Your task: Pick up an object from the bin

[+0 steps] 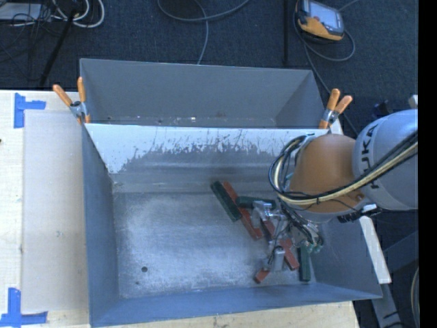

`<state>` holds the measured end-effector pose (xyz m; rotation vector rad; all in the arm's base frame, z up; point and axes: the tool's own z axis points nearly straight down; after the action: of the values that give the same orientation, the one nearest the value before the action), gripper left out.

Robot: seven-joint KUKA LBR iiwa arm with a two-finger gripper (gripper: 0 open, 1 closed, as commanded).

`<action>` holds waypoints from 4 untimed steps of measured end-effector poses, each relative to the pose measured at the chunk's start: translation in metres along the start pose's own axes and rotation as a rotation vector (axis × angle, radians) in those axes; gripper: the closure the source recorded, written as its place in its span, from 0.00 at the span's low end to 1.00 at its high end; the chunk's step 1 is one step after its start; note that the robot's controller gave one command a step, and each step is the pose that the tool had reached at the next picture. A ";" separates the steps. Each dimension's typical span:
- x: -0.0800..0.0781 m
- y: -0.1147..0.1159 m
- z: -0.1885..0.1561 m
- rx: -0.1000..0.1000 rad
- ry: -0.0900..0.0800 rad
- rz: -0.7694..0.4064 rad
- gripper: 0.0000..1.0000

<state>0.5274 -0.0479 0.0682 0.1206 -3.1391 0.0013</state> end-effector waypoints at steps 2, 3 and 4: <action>0.057 -0.015 -0.032 -0.001 -0.005 -0.130 0.00; 0.051 -0.028 -0.004 0.000 -0.019 -0.051 0.00; 0.049 -0.028 -0.005 -0.001 -0.009 -0.050 0.00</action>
Offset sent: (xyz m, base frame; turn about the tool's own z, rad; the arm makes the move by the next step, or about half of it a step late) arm -0.0552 -0.0257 0.0318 -0.1825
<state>0.4809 -0.0795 0.0729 0.2002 -3.1441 -0.0004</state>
